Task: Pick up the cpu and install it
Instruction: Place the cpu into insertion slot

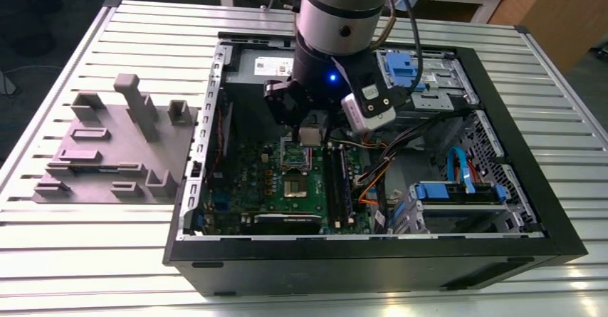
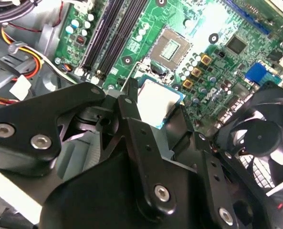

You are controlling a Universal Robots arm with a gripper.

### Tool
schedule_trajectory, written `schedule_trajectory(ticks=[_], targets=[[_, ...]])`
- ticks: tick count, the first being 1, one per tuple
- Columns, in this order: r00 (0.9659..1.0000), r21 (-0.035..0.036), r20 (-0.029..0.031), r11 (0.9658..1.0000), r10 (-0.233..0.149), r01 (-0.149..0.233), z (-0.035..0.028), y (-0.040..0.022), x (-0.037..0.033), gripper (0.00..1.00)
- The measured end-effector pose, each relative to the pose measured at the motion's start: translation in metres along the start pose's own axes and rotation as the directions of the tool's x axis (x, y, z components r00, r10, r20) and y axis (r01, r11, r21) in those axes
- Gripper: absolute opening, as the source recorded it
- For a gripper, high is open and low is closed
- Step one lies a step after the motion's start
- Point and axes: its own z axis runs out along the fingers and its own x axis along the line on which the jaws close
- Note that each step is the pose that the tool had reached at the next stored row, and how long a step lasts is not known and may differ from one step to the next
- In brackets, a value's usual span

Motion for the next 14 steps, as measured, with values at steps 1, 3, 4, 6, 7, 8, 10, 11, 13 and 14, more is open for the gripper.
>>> schedule_trajectory(ticks=[1,3,4,6,7,8,10,11,13,14], targets=[[1.0,0.0001,0.0,1.0,0.0,0.0,0.0,0.0,0.0,0.47],[1.0,0.0001,-0.0001,1.0,0.0,0.0,0.0,0.0,0.0,0.47],[1.0,0.0001,0.0,1.0,0.0,0.0,0.0001,0.0,0.0,0.47],[1.0,0.0,0.0,1.0,0.0,0.0,0.0002,0.0,0.0,0.47],[1.0,0.0,0.0,1.0,0.0,0.0,0.0002,0.0,0.0,0.47],[1.0,0.0,0.0,1.0,0.0,0.0,0.0002,0.0,0.0,0.47],[1.0,0.0,0.0,1.0,0.0,0.0,0.0002,0.0,0.0,0.47],[1.0,0.0,0.0,1.0,0.0,0.0,0.0002,0.0,0.0,0.47],[1.0,0.0,0.0,1.0,0.0,0.0,0.0003,0.0,0.0,0.47],[1.0,-0.0002,0.0001,1.0,0.0,0.0,0.0006,0.0,0.0001,0.47]])
